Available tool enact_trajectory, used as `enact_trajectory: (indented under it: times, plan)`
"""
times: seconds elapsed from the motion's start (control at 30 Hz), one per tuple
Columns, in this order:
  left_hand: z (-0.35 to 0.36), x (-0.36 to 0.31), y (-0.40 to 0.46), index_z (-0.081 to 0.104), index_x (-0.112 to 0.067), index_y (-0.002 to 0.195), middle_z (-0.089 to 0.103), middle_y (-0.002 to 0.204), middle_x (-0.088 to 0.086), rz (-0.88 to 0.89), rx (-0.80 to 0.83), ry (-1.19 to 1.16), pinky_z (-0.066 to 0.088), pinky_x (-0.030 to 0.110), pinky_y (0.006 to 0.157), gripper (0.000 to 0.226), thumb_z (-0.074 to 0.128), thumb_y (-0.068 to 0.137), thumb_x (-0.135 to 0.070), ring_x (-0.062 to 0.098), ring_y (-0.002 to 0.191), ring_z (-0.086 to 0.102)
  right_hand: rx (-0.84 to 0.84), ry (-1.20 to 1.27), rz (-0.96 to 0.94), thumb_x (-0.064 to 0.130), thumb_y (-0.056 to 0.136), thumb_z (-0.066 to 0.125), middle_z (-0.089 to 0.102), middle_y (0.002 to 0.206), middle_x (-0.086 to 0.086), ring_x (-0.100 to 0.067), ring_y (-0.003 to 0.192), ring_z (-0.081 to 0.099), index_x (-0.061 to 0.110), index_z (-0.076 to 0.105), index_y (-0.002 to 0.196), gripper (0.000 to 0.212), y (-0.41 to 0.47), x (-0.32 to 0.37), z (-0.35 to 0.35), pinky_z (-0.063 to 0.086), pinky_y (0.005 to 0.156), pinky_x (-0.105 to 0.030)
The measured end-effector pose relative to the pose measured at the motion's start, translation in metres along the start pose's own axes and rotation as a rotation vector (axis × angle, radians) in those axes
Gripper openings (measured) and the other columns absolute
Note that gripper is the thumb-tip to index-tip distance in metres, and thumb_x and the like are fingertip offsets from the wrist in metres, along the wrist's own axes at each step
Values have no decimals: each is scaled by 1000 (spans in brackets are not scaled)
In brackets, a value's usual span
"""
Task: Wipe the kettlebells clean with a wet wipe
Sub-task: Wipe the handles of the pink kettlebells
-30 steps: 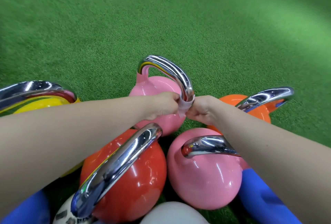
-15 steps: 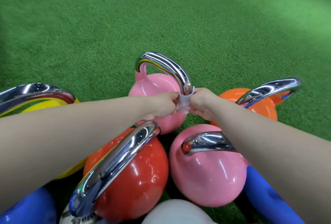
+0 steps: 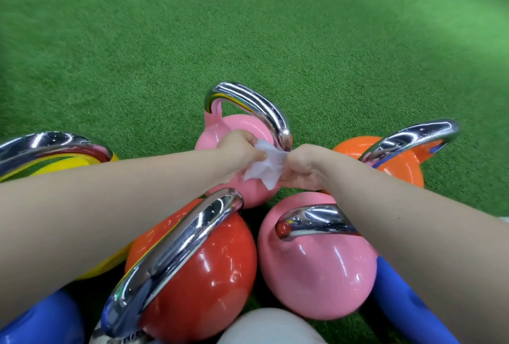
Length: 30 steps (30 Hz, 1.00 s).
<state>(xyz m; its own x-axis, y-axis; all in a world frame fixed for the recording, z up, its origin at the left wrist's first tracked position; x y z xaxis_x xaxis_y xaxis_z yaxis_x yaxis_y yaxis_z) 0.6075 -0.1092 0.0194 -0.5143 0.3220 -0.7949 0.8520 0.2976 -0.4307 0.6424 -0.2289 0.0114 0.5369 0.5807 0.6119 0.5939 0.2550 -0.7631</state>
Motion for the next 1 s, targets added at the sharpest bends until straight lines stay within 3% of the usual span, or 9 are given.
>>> enact_trajectory:
  times: [0.07, 0.13, 0.2, 0.3, 0.47, 0.53, 0.67, 0.83, 1.0]
  plan:
    - [-6, 2, 2, 55, -17, 93, 52, 83, 0, 6, -106, 49, 38, 22, 56, 15, 66, 83, -13, 18, 79, 50, -35, -10, 0, -10, 93, 22, 65, 98, -31, -41, 101, 60, -9, 57, 95, 35, -1, 1, -2, 41, 104, -38]
    - [-12, 3, 2, 60, -9, 94, 54, 83, 4, -17, -177, 44, 45, 27, 66, 9, 60, 86, -10, 22, 81, 52, -95, -1, 1, -8, 94, 28, 70, 81, -16, -28, 79, 66, -8, 54, 113, 32, 1, 1, -7, 55, 78, -30]
    - [-12, 3, 2, 57, -3, 85, 54, 77, 9, -81, -153, -88, 50, 34, 66, 7, 56, 88, -9, 24, 71, 54, -112, 31, 14, -7, 96, 32, 67, 106, -14, -24, 96, 65, -4, 47, 126, 34, 1, 3, -8, 54, 62, -26]
    - [0, -5, -7, 53, -4, 85, 48, 74, 6, -182, 47, -225, 45, 23, 58, 8, 51, 92, -8, 15, 62, 48, -126, 68, 0, -8, 95, 33, 58, 124, -17, -27, 105, 62, -6, 44, 129, 35, 3, 3, -9, 48, 76, -29]
    - [15, -8, -8, 59, -9, 119, 57, 108, 9, -13, 253, 210, 42, 31, 91, 34, 50, 87, -1, 25, 105, 51, -114, 86, -20, -12, 93, 32, 52, 132, -18, -25, 91, 59, -5, 44, 131, 40, 7, 2, -7, 49, 79, -31]
    - [15, -8, -7, 56, -13, 122, 57, 116, 8, -18, 299, 179, 41, 33, 97, 40, 49, 86, 2, 24, 112, 49, -89, 87, -14, -10, 95, 31, 56, 124, -16, -25, 95, 60, -3, 46, 129, 38, 7, 1, -7, 46, 87, -33]
    - [16, -7, -1, 47, -12, 133, 54, 129, 10, 10, 356, 164, 41, 40, 103, 55, 50, 81, 7, 26, 118, 49, 24, 113, 1, -12, 93, 30, 57, 80, -5, -14, 70, 51, 6, 56, 86, 32, 2, 3, 0, 46, 69, -28]
    - [14, 2, 3, 45, -8, 135, 52, 134, 10, -36, 416, -190, 40, 36, 104, 64, 34, 78, 21, 24, 125, 46, -6, 77, -42, -6, 92, 45, 57, 103, -11, -20, 90, 54, -6, 54, 116, 26, -2, 4, -1, 47, 92, -34]
    - [3, -12, 0, 47, 0, 130, 52, 134, 10, -5, 421, -407, 35, 31, 108, 57, 33, 81, 25, 20, 127, 45, -250, -82, -130, -6, 79, 61, 65, 105, -17, -29, 96, 63, -4, 60, 102, 24, 5, 5, -17, 53, 88, -40]
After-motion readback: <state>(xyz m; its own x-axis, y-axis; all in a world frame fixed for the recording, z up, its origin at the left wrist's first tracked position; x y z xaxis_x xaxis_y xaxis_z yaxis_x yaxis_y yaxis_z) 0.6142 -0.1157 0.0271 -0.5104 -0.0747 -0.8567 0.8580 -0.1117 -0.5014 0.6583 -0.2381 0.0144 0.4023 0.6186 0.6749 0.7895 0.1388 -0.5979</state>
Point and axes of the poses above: each hand's wrist, its own y-axis towards the middle knuckle, its own z-axis out of the palm, x = y × z, the point moved 3 cm from there along y, towards the middle knuckle
